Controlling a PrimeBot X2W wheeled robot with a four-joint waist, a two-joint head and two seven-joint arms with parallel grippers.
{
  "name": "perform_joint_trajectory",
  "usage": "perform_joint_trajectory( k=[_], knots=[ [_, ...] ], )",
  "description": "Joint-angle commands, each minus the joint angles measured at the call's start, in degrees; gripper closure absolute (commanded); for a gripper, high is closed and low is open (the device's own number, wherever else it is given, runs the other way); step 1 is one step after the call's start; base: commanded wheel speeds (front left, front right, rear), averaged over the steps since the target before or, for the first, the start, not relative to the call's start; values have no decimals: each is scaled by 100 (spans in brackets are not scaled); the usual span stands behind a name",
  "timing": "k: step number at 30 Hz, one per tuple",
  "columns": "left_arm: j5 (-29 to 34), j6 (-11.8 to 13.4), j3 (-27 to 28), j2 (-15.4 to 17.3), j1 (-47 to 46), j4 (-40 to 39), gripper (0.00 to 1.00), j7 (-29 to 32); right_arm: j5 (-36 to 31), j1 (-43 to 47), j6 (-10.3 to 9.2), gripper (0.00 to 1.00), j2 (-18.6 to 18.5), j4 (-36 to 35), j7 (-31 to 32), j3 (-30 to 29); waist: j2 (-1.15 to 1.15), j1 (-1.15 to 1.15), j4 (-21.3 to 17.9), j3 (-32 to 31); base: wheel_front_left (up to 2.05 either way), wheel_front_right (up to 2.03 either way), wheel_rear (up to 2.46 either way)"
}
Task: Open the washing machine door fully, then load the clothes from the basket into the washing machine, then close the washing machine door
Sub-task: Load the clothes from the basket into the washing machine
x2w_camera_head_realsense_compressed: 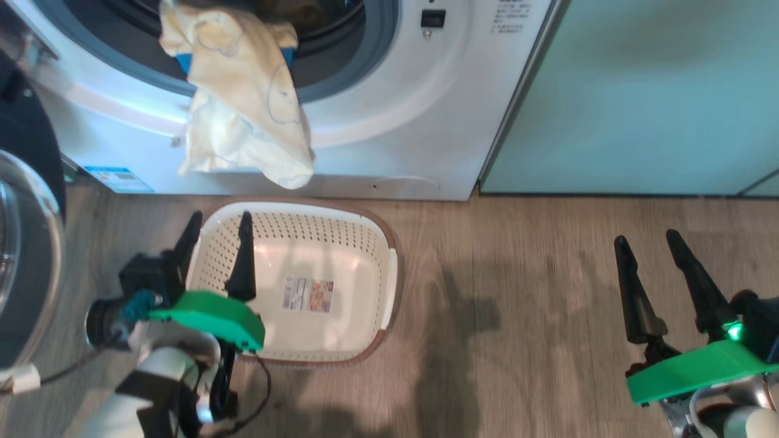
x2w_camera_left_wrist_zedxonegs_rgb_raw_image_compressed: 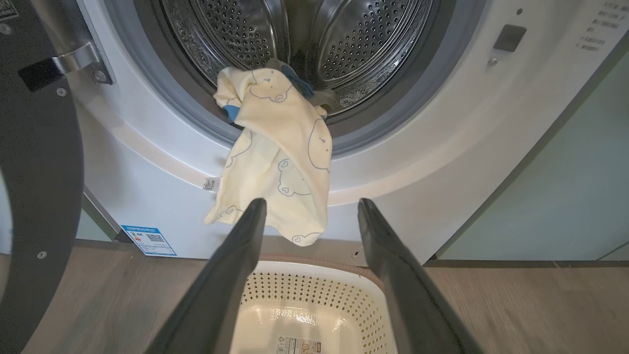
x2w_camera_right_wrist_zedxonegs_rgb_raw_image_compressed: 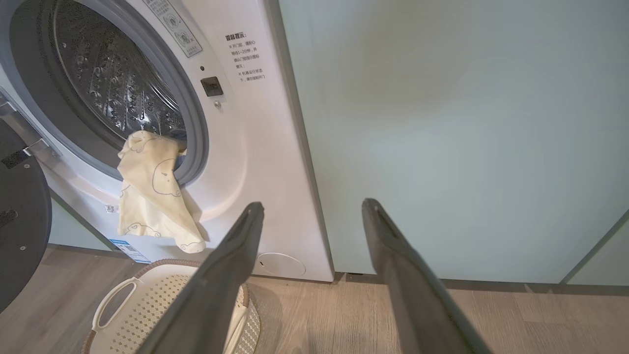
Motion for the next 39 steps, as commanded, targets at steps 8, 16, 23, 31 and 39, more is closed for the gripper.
perform_joint_trajectory(
  k=[8, 16, 23, 31, 39],
  knots=[
    [-111, -258, 227, 125, -909, 379, 0, 38, -36, -402, 21, 0, -76, -241, -113, 146, 0, 0, -202, 653, 0, 0, 0],
    [-154, -501, 255, 121, -1789, 1070, 0, 75, 2, -718, 21, 0, -31, -145, -337, 291, 0, 0, -427, 1296, 0, 0, 0],
    [-168, -721, 288, 204, -2624, 1754, 0, 160, 53, -1014, 21, 0, -9, 35, -540, 452, 0, 0, -652, 1691, 0, 0, 0],
    [-270, -880, 389, 303, -3302, 2555, 0, 265, 166, -1206, 21, 0, 55, 321, -773, 585, 0, 0, -885, 1931, 0, 0, 0],
    [-463, -930, 556, 289, -3581, 3250, 0, 198, 263, -1300, 21, 0, 106, 543, -923, 661, 0, 0, -964, 1947, 0, 0, 0]
  ],
)
